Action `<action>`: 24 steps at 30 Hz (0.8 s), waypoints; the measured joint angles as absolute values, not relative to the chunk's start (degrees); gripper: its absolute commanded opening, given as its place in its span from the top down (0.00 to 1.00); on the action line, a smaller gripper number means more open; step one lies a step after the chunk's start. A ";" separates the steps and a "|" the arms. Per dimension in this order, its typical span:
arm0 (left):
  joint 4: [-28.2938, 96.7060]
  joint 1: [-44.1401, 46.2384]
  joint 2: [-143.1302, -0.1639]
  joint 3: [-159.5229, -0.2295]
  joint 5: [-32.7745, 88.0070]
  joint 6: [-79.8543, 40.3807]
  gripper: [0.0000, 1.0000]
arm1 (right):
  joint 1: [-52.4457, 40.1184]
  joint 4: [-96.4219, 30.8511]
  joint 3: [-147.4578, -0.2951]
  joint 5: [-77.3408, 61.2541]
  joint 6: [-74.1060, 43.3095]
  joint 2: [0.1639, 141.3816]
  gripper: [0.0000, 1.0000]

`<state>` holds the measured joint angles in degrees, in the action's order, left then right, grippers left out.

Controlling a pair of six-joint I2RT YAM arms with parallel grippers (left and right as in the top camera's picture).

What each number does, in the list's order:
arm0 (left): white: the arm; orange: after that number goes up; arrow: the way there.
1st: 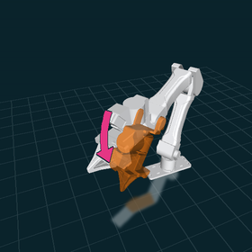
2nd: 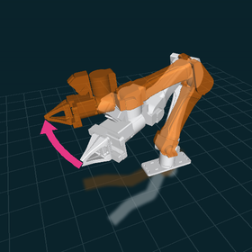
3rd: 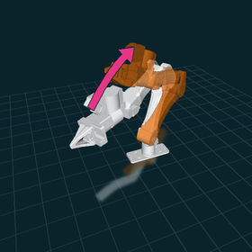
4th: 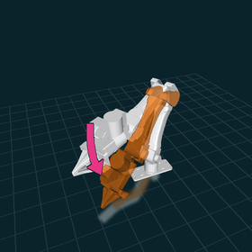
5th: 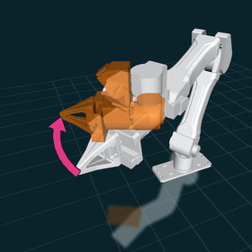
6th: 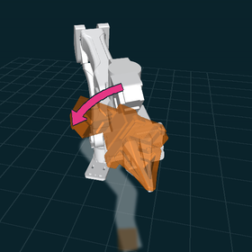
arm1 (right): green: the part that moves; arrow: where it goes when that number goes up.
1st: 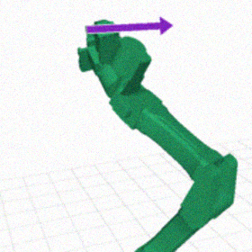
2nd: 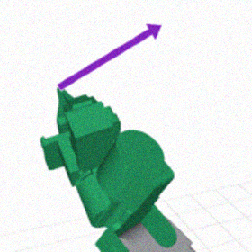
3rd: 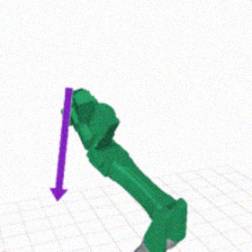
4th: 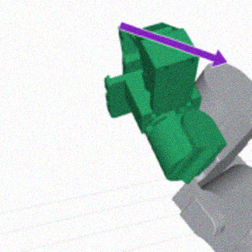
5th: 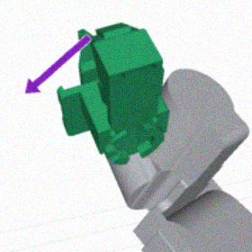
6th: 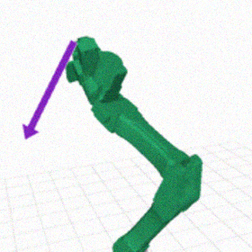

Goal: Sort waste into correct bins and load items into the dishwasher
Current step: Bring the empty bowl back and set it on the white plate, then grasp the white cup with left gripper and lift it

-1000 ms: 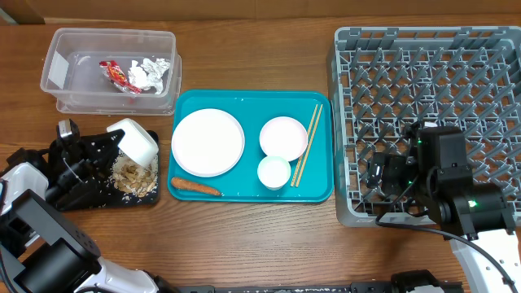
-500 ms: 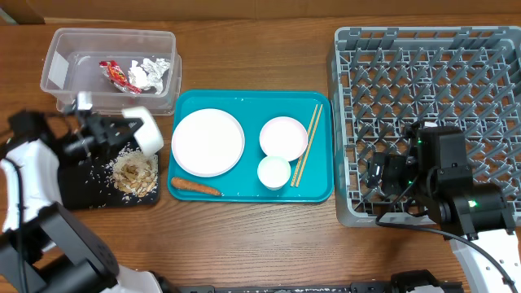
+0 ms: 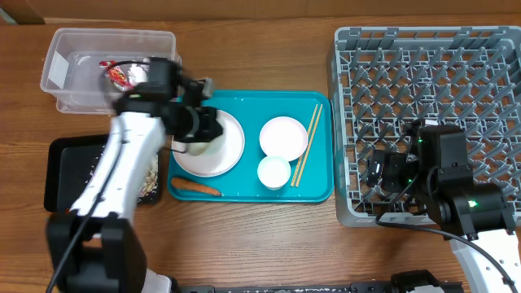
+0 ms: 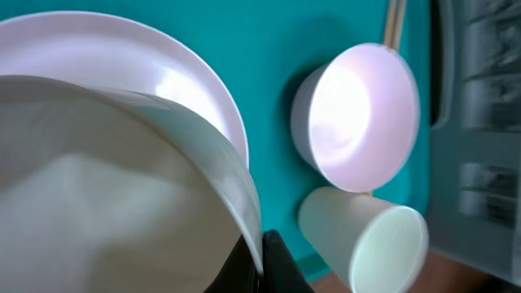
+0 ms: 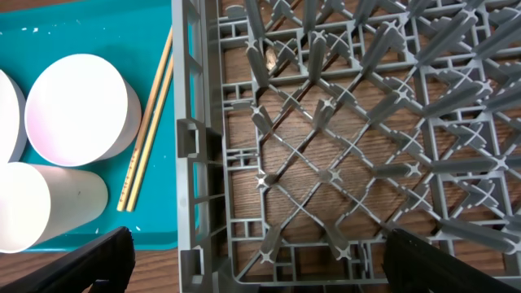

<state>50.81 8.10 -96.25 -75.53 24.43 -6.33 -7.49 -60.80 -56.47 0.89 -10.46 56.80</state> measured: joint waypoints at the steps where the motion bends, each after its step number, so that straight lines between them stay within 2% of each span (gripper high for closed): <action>1: 50.26 9.98 -97.06 -75.53 21.63 -7.18 0.96 | -7.49 -60.80 -56.47 0.91 -10.48 56.80 0.00; 5: 49.28 16.21 -100.66 -75.53 12.14 -9.85 0.96 | -7.49 -60.88 -56.47 0.89 -10.46 56.80 0.00; 11: 48.64 18.94 -105.10 -75.53 6.02 -11.99 0.96 | -7.49 -60.90 -56.47 0.89 -10.46 56.80 0.00; 12: 48.64 18.94 -105.36 -75.53 5.48 -12.16 0.93 | -7.49 -60.93 -56.47 0.89 -10.46 56.82 0.00; 13: 48.60 18.94 -105.43 -75.53 5.02 -12.38 0.78 | -7.49 -60.90 -56.47 0.86 -10.48 56.80 0.00; 14: 48.58 18.87 -105.43 -75.53 4.58 -12.69 0.58 | -7.49 -60.88 -56.47 0.86 -10.48 56.80 0.00; 15: 48.60 18.74 -105.43 -75.59 4.23 -12.93 0.47 | -7.49 -60.88 -56.47 0.89 -10.48 56.80 0.00; 17: 48.99 18.61 -105.43 -75.75 3.84 -13.28 0.35 | -7.49 -60.77 -56.47 0.89 -10.48 56.82 0.00; 20: 51.92 17.98 -105.43 -77.38 3.79 -13.58 0.30 | -7.49 -59.77 -56.47 0.86 -10.50 56.80 0.00; 24: 56.77 17.52 -105.38 -82.19 4.40 -13.58 0.32 | -7.49 -58.35 -56.47 0.89 -10.48 56.82 0.00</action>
